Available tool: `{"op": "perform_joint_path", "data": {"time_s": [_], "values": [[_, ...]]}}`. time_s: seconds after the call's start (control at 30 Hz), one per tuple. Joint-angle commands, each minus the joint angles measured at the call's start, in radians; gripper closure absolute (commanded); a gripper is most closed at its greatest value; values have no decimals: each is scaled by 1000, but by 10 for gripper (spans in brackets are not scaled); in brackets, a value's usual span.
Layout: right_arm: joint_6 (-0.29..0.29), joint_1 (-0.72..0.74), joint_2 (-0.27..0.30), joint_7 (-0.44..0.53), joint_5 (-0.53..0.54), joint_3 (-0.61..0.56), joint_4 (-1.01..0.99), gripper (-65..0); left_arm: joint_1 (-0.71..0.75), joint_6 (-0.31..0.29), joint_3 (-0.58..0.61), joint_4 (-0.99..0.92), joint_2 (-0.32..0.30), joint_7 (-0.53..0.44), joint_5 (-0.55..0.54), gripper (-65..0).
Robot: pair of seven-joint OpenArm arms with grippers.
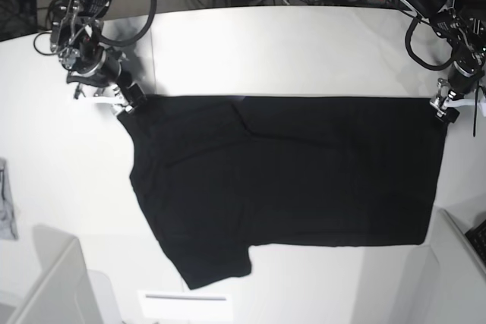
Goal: Fold the T-shirt properly
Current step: 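Regrasp the folded shoulder edge with the right gripper and lift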
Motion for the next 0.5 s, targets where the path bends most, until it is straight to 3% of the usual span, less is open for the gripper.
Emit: {"op": "perform_joint_path", "data": {"time_s": [0.0,0.47], "values": [[1,20,8,-1,2,2,-3,-444,-3,10,-2,10,-14,17,10,-500],[1,39,9,58,-1,-10,-79,-440,-3,12,-2,8,-16,17,10,-500]]}}
